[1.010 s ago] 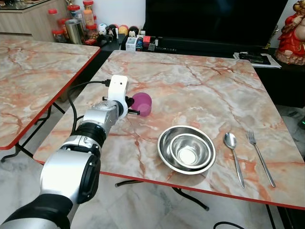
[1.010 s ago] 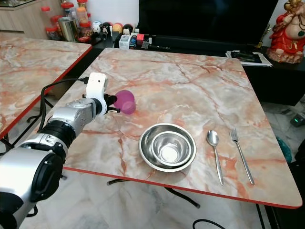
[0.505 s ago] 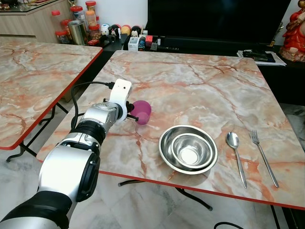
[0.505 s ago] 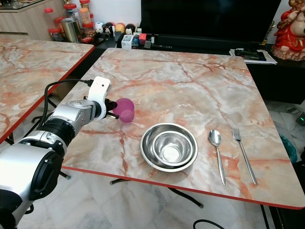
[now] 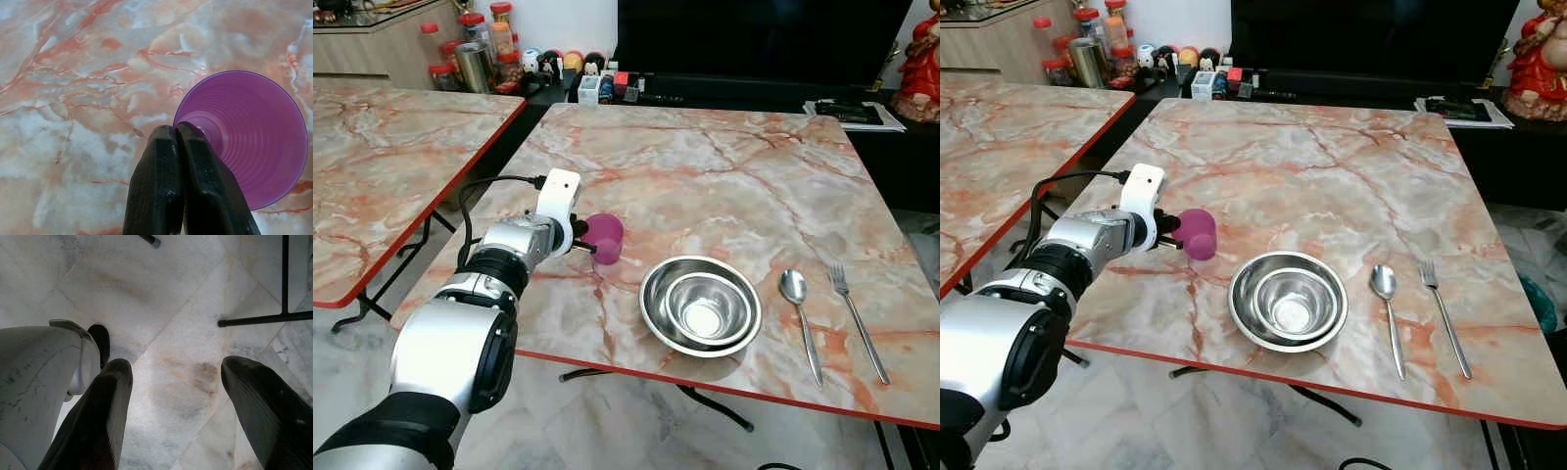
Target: Setting the table
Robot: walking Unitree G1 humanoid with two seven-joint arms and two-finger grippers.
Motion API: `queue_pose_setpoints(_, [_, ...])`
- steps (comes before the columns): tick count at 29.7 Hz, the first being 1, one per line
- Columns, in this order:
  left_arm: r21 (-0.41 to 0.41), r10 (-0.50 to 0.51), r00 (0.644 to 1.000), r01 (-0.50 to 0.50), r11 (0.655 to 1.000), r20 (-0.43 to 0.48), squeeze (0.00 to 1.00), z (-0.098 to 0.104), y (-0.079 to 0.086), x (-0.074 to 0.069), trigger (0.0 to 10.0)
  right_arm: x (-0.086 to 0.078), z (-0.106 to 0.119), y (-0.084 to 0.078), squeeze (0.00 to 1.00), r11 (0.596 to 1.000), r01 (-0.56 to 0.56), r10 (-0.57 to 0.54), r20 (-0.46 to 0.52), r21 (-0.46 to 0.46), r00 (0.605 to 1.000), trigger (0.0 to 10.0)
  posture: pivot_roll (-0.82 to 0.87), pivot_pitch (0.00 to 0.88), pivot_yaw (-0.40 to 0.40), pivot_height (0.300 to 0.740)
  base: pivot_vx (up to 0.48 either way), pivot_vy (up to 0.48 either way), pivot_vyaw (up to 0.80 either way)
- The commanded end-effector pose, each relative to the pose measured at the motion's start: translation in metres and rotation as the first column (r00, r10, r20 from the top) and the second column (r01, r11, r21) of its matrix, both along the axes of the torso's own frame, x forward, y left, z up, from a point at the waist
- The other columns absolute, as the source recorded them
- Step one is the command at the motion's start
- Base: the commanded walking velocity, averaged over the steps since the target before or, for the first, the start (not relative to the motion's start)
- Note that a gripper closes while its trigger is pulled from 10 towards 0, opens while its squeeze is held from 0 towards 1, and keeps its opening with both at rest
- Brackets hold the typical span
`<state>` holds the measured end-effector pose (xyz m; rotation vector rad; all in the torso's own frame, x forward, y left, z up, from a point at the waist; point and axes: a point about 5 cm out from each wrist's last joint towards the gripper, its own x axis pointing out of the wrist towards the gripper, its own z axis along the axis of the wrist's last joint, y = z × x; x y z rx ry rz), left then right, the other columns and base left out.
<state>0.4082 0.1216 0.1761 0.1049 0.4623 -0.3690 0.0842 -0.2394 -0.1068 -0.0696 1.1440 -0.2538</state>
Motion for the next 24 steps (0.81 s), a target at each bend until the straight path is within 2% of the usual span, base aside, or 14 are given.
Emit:
queue_pose_setpoints(1, [-0.005, -0.001, 1.000, 0.001, 1.000, -0.007, 0.17, 0.005, 0.001, 0.001, 10.0, -0.001, -0.001, 0.002, 0.00, 1.000, 0.025, -0.025, 0.004, 0.005, 1.000, 10.0, 0.01, 0.000, 0.028, 0.740, 0.000, 0.000, 0.00])
queue_pose_setpoints(2, [-0.005, -0.001, 1.000, 0.001, 1.000, -0.007, 0.17, 0.005, 0.001, 0.001, 10.0, -0.001, -0.001, 0.002, 0.00, 1.000, 0.025, -0.025, 0.004, 0.005, 1.000, 10.0, 0.01, 0.000, 0.028, 0.740, 0.000, 0.000, 0.00])
queue_pose_setpoints(3, [-0.005, -0.002, 1.000, 0.001, 1.000, -0.004, 1.00, 0.006, 0.001, 0.001, 10.0, -0.001, -0.001, 0.002, 0.00, 1.000, 0.028, -0.028, 0.004, 0.004, 1.000, 10.0, 0.01, 0.000, 0.028, 0.740, 0.000, 0.000, 0.00])
queue_pose_setpoints(9, [-0.007, -0.003, 1.000, 0.003, 1.000, 0.020, 1.00, 0.011, 0.001, 0.003, 10.0, -0.002, 0.000, 0.000, 0.00, 1.000, 0.032, -0.032, 0.007, 0.000, 0.999, 10.0, 0.00, 0.000, 0.027, 0.740, 0.000, 0.000, 0.00])
queue_pose_setpoints(10, [-0.006, -0.005, 1.000, 0.005, 1.000, 0.023, 0.89, 0.011, 0.001, 0.003, 10.0, -0.001, 0.000, 0.000, 0.00, 1.000, 0.031, -0.031, 0.009, -0.001, 0.999, 10.0, 0.00, 0.000, 0.029, 0.740, 0.000, 0.000, 0.00])
queue_pose_setpoints(11, [-0.006, -0.005, 1.000, 0.005, 1.000, 0.023, 0.89, 0.011, 0.001, 0.003, 10.0, -0.001, 0.000, 0.000, 0.00, 1.000, 0.031, -0.031, 0.009, -0.001, 0.999, 10.0, 0.00, 0.000, 0.029, 0.740, 0.000, 0.000, 0.00])
queue_pose_setpoints(12, [-0.006, -0.006, 1.000, 0.006, 1.000, 0.028, 0.64, 0.013, 0.001, 0.004, 10.0, 0.000, 0.000, 0.000, 0.00, 1.000, 0.031, -0.031, 0.014, -0.002, 0.999, 10.0, 0.00, 0.000, 0.029, 0.740, 0.000, 0.000, 0.00])
queue_pose_setpoints(13, [-0.009, -0.005, 0.999, 0.006, 1.000, 0.033, 0.00, 0.014, 0.001, 0.004, 10.0, 0.000, 0.000, 0.000, 0.00, 1.000, 0.030, -0.030, 0.015, -0.002, 0.999, 10.0, -0.01, 0.000, 0.030, 0.740, 0.000, 0.000, 0.00])
queue_pose_setpoints(17, [-0.014, -0.006, 0.999, 0.007, 1.000, 0.044, 0.00, 0.016, 0.000, 0.005, 10.0, 0.001, 0.000, 0.000, 0.00, 1.000, 0.030, -0.030, 0.017, -0.003, 0.999, 10.0, -0.01, 0.000, 0.029, 0.740, 0.000, 0.000, 0.00])
queue_pose_setpoints(18, [-0.015, -0.011, 0.999, 0.012, 1.000, 0.051, 0.18, 0.017, -0.001, 0.005, 10.0, 0.001, 0.001, 0.000, 0.00, 1.000, 0.030, -0.030, 0.019, -0.004, 0.999, 10.0, -0.01, 0.000, 0.029, 0.740, 0.000, 0.000, 0.00])
queue_pose_setpoints(19, [-0.011, -0.016, 0.998, 0.017, 1.000, 0.056, 1.00, 0.018, -0.002, 0.005, 10.0, 0.001, 0.001, 0.000, 0.00, 1.000, 0.030, -0.030, 0.020, -0.005, 0.999, 10.0, -0.01, 0.000, 0.029, 0.740, 0.000, 0.000, 0.00])
queue_pose_setpoints(24, [-0.006, -0.023, 0.998, 0.024, 1.000, 0.065, 1.00, 0.018, -0.003, 0.005, 10.0, 0.001, 0.001, 0.000, 0.00, 0.999, 0.032, -0.032, 0.021, -0.003, 0.999, 10.0, -0.01, 0.000, 0.030, 0.740, 0.000, 0.000, 0.00])
